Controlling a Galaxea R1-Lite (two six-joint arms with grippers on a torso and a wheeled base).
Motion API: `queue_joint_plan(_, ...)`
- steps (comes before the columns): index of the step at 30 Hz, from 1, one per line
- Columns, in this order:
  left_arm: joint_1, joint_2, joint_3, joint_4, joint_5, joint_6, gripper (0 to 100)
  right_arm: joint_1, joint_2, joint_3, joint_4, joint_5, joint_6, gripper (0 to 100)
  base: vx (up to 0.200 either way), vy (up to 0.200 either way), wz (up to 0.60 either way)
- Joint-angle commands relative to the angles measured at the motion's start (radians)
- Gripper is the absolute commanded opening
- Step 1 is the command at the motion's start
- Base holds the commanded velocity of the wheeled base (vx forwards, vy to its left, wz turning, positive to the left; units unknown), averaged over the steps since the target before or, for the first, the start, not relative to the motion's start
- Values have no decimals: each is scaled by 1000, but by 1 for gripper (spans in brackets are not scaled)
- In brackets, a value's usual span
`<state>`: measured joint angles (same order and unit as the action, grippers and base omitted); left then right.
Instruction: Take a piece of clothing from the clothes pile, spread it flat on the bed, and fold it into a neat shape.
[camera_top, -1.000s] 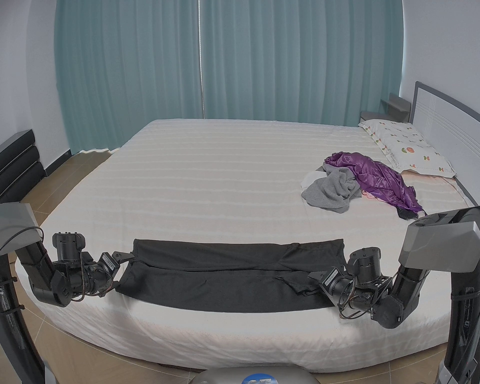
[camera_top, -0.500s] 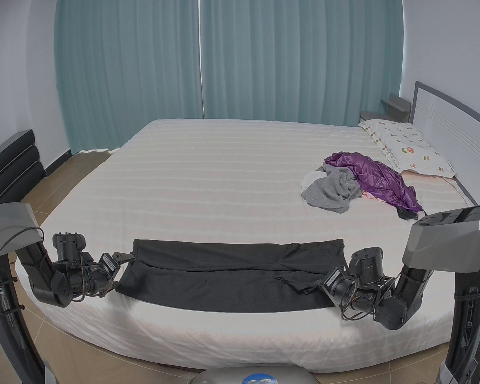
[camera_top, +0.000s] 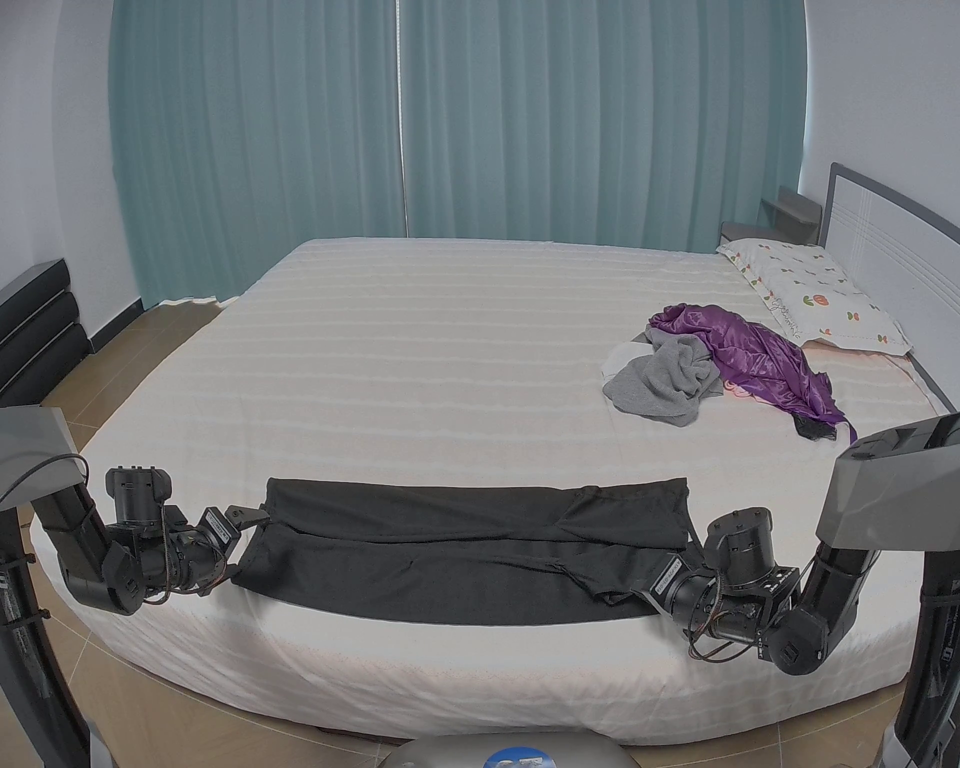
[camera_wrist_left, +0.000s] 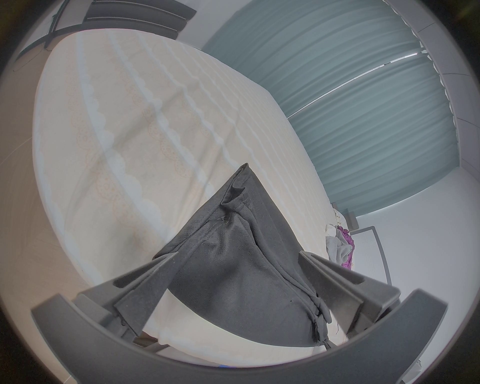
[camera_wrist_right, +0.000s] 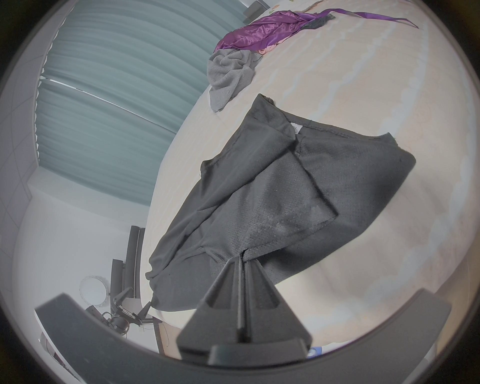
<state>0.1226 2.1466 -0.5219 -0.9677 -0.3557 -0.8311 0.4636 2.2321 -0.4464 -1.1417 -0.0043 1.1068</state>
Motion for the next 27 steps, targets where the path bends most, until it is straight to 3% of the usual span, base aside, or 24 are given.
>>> queue_joint_plan(1,0,3,-1,0,0,0,100,6,1,12,-1,0,-10,0,0,0,0)
queue_joint_plan(2,0,3,-1,0,0,0,100,4,6,14,-1,0,-10,100,0,0,0)
queue_joint_plan(11,0,-2,0,0,1,1,100,-5,-19,26,-13,0,-24,100,0,0,0)
queue_joint_plan(16,0,-11,10,-57,35,-11,100,-65,-111,15,-13,12,-21,100,0,0,0)
queue_joint_plan(21,0,-7,-6,-111,109,-111,100,-118,-166,12,-13,43,-19,100,0,0,0)
queue_joint_plan(27,-6,-5,-1,-117,107,-109,100,-161,-158,8,-13,64,-18,100,200,0,0)
